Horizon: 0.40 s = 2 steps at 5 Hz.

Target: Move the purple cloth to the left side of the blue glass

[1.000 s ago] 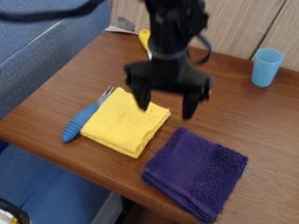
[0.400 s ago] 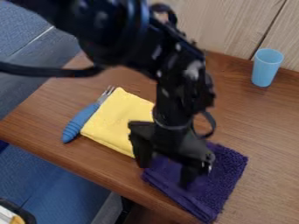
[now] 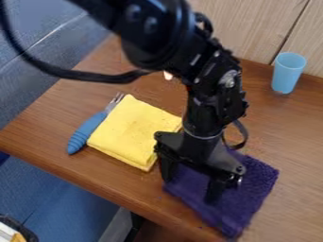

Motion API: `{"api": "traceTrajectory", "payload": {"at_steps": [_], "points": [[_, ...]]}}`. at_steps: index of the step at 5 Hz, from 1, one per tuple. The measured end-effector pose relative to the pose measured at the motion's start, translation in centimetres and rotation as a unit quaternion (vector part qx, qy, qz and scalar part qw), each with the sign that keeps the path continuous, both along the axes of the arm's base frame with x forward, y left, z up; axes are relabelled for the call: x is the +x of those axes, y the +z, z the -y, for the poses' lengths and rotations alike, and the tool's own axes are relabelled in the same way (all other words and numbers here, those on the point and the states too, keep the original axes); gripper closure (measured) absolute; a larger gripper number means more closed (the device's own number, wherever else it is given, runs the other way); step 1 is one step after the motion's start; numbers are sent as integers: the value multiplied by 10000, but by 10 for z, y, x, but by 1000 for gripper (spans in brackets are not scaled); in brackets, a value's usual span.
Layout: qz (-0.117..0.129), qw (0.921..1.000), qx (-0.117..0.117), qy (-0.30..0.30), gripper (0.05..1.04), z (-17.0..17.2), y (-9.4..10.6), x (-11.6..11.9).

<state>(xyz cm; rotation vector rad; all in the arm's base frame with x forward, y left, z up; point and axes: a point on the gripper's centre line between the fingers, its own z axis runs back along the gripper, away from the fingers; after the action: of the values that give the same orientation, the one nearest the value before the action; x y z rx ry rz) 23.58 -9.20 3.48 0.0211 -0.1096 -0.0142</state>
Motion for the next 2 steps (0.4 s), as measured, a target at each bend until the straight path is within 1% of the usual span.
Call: {"api": "traceTrajectory", "payload": {"at_steps": [2], "points": [[92,9989,-11,455,82,-8,1,55]]}}
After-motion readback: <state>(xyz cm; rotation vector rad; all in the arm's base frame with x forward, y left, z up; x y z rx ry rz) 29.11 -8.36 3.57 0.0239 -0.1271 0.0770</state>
